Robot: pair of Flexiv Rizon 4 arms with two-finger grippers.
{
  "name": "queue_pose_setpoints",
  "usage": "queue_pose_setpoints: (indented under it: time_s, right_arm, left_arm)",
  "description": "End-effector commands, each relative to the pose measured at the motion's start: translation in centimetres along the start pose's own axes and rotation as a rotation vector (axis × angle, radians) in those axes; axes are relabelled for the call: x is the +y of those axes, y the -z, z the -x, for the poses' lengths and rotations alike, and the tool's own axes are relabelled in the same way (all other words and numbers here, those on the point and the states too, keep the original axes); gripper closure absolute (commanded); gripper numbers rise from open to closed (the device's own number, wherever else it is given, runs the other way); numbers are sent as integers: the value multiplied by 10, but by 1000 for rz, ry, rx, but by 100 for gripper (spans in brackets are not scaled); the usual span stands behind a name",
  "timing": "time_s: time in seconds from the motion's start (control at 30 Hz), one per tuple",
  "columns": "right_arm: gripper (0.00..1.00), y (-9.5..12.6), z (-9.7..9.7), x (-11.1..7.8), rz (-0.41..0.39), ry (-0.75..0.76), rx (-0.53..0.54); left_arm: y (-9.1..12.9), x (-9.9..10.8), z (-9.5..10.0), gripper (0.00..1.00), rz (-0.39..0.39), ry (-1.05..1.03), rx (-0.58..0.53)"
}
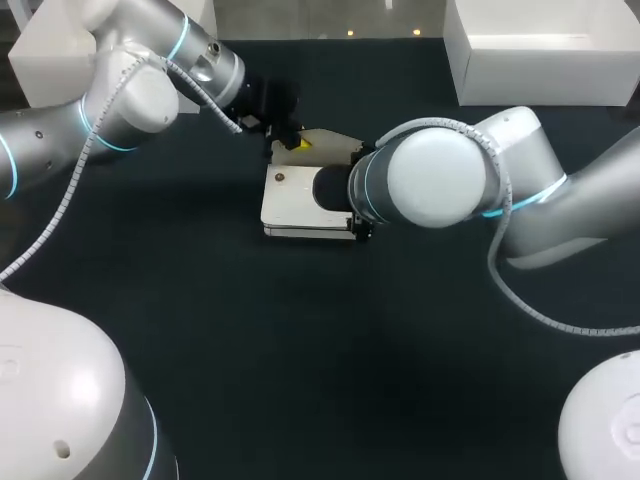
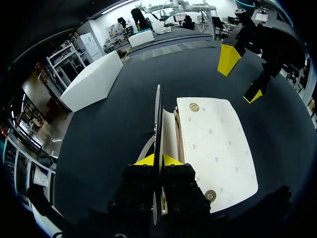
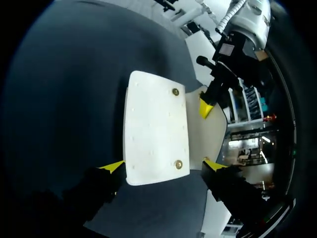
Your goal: Pick up the bag, open it, inspect its contents, close it, and place it on the opposite side
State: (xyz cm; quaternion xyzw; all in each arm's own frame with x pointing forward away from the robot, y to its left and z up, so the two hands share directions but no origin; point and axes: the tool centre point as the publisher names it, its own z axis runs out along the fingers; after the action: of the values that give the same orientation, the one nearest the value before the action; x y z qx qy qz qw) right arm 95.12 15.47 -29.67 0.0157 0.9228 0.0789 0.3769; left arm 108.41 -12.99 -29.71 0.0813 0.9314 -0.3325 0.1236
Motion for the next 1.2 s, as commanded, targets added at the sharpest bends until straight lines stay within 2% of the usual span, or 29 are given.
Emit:
queue_pose_setpoints:
  time_s: [0.03,0.13,0.2,0.6,0.97,1.2]
  right_arm:
    - [55,16,9,1,-23,-12,-3]
    - [84,19,16,1,-34,-21,-9]
    - [100,22,21,1,-37,-25,-13]
    - [100,33,35,6,-24,-13,-35]
    - [100,35,50,5,-19,-26,-37]
    - [100,37,51,8,-16,-26,-45]
  left_arm:
    - [16,-9,-5,100,-4,11,3]
    - [23,-15,-9,100,-6,13,7]
    - [26,-19,-11,100,-3,12,6]
    - [36,-36,-26,100,7,3,17]
    - [39,-38,-27,100,14,1,10]
    - [39,-38,-27,100,14,1,10]
